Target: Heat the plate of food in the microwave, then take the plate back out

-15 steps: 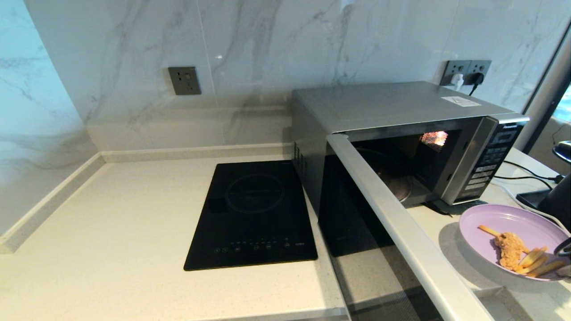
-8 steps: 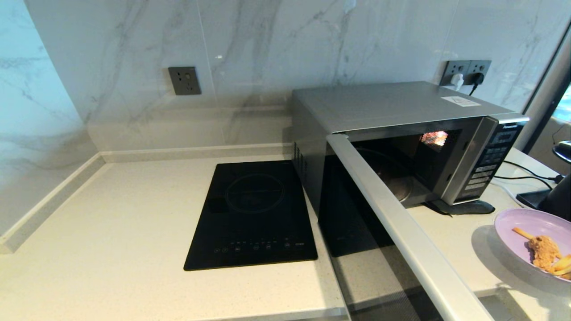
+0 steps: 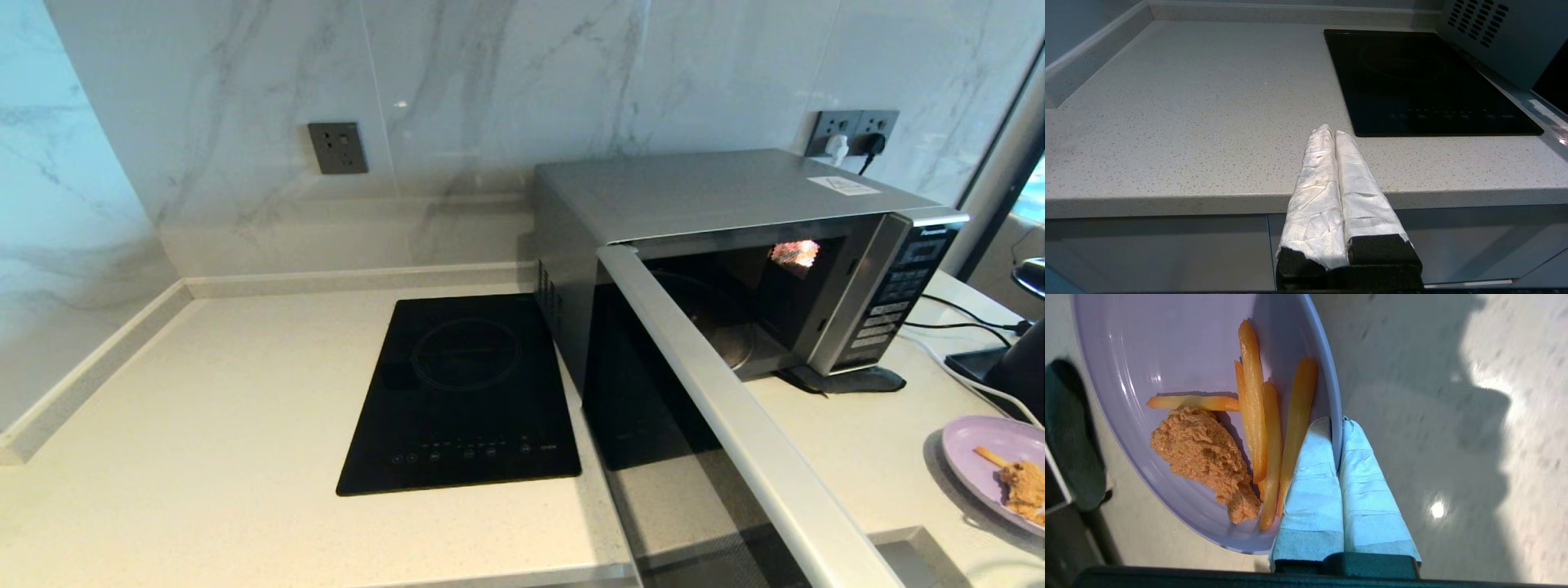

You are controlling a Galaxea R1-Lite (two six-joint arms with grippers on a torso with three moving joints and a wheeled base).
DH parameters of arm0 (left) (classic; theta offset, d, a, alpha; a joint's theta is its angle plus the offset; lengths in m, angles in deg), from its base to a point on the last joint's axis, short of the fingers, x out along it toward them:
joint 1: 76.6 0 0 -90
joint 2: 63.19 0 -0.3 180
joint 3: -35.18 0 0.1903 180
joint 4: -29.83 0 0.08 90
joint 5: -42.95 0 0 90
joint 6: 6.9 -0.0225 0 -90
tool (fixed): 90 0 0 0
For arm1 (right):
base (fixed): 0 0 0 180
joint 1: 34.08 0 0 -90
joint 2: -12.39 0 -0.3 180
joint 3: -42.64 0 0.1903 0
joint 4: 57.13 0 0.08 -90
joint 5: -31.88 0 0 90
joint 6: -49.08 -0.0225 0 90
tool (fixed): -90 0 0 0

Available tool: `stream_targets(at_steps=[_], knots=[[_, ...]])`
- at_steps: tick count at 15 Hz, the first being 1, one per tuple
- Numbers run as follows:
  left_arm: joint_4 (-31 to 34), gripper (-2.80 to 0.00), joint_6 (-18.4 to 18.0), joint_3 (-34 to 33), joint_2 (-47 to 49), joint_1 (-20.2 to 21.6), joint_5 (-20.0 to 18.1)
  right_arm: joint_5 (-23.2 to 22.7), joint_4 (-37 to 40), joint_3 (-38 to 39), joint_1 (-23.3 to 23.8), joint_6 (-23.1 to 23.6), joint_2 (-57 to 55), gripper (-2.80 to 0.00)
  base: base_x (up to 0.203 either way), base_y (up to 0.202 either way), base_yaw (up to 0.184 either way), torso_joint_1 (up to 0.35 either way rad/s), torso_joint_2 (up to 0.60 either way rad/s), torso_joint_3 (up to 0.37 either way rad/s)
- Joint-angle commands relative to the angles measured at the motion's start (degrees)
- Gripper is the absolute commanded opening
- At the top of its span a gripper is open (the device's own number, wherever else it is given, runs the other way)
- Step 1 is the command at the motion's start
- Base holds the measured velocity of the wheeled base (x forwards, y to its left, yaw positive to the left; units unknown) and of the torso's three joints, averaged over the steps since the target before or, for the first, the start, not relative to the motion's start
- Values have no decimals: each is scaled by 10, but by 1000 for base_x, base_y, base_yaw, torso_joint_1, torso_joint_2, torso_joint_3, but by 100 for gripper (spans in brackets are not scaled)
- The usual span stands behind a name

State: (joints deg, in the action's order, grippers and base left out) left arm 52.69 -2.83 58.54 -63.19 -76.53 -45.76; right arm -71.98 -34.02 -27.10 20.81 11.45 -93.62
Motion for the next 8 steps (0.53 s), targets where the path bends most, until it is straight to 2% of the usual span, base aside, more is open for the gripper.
stream_targets(at_steps=[1,3,7,8], knots=[[0,-280,1,0,1,0,0,0,-32,8,24,13,-56,-280,0,0,0,0,0,0],[0,-280,1,0,1,0,0,1,-38,3,45,31,-74,-280,0,0,0,0,0,0],[0,-280,1,0,1,0,0,1,-38,-11,54,40,-79,-280,0,0,0,0,0,0],[0,-280,1,0,1,0,0,1,-38,-11,54,44,-78,0,0,0,0,0,0,0]])
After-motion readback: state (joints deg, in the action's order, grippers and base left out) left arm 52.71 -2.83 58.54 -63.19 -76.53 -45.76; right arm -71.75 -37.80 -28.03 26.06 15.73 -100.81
